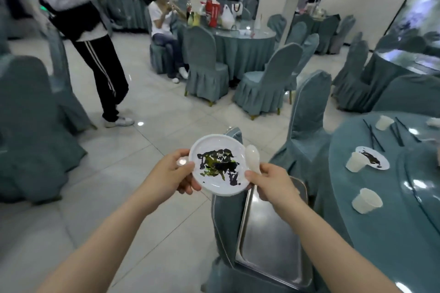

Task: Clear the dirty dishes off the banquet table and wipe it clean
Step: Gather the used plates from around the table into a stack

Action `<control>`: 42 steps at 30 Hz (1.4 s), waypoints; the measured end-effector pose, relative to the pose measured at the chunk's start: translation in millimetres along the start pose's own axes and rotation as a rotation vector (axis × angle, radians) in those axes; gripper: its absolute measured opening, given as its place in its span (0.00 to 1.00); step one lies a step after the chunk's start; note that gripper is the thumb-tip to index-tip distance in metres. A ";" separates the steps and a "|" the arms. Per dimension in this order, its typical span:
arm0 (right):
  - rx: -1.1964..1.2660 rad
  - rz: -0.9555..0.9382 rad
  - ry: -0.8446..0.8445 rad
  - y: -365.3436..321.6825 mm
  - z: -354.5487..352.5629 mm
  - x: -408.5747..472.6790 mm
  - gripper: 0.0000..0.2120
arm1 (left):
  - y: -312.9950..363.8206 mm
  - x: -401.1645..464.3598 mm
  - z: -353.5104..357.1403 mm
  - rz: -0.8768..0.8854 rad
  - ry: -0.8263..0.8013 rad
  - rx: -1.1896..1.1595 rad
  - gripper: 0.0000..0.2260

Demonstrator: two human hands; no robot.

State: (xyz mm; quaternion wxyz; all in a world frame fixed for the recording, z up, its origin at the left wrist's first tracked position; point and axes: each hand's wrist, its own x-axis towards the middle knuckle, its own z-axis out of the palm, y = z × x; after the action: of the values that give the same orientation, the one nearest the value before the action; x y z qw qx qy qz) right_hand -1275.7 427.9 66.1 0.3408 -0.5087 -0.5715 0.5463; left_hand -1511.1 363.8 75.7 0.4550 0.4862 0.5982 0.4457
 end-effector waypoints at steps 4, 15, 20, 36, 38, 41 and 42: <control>-0.021 -0.009 -0.134 -12.4 55.9 58.9 0.08 | -9.1 30.9 -67.8 -0.034 0.072 0.023 0.07; 0.043 0.009 -0.284 -56.2 157.4 244.1 0.09 | -4.6 172.0 -193.3 -0.048 0.148 0.073 0.10; 0.090 0.038 -0.219 -66.4 168.0 310.7 0.07 | -10.5 251.1 -216.4 -0.061 0.113 0.036 0.09; 0.122 0.123 0.252 -93.7 147.9 491.5 0.05 | 20.5 564.3 -238.4 0.061 -0.329 0.037 0.10; 0.121 0.127 0.339 -101.6 131.7 505.4 0.05 | 30.3 594.3 -221.4 0.077 -0.385 0.058 0.10; 0.145 0.131 0.469 -106.3 98.0 524.9 0.05 | 43.3 641.8 -184.6 0.120 -0.490 0.096 0.10; 0.141 0.144 0.500 -105.4 86.7 530.8 0.06 | 46.2 657.5 -171.9 0.133 -0.516 0.114 0.11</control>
State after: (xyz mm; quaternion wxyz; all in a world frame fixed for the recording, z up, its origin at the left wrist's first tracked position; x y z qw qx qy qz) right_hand -1512.5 922.2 65.4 0.4662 -0.6421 -0.3927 0.4650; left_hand -1745.4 1003.4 80.2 0.5342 0.6466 0.4534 0.3017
